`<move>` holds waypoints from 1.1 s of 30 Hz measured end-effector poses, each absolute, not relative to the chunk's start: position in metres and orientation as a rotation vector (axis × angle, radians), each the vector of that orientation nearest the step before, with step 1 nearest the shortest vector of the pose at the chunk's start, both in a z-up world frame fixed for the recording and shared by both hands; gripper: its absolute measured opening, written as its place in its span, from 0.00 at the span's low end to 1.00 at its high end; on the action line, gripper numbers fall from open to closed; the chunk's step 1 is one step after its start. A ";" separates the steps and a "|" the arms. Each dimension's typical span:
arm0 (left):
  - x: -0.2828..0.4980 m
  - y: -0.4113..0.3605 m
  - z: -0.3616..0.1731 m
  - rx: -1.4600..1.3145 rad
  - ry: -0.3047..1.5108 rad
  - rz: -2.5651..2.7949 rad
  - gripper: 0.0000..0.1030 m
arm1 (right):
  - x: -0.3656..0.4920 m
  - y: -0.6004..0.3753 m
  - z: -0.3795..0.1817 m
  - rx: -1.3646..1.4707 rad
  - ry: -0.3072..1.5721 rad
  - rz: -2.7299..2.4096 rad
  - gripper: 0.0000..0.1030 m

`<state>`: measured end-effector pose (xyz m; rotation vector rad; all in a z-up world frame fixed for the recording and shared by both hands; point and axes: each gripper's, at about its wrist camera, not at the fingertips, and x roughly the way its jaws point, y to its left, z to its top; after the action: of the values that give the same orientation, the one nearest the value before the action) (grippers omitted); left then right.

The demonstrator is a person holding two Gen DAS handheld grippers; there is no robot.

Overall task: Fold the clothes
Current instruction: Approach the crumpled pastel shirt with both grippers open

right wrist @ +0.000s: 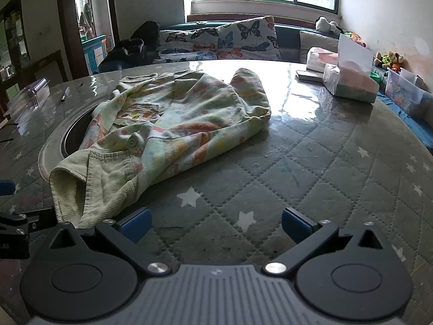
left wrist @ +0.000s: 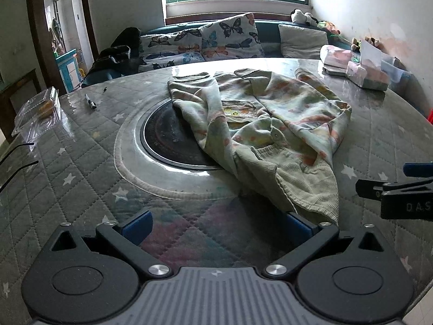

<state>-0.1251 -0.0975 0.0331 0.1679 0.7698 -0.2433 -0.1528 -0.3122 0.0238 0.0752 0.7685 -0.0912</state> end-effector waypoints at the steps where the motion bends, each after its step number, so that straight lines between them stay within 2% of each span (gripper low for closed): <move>1: -0.125 -0.098 0.033 0.170 0.771 -0.243 1.00 | -0.153 -0.312 0.024 0.075 0.768 -0.090 1.00; 33: -0.122 -0.106 0.038 0.198 0.776 -0.254 1.00 | -0.147 -0.303 0.029 0.069 0.762 -0.048 1.00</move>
<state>-0.1225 -0.1056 0.0377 0.1976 0.7760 -0.2543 -0.1470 -0.3034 0.0285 0.0688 0.7624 -0.0480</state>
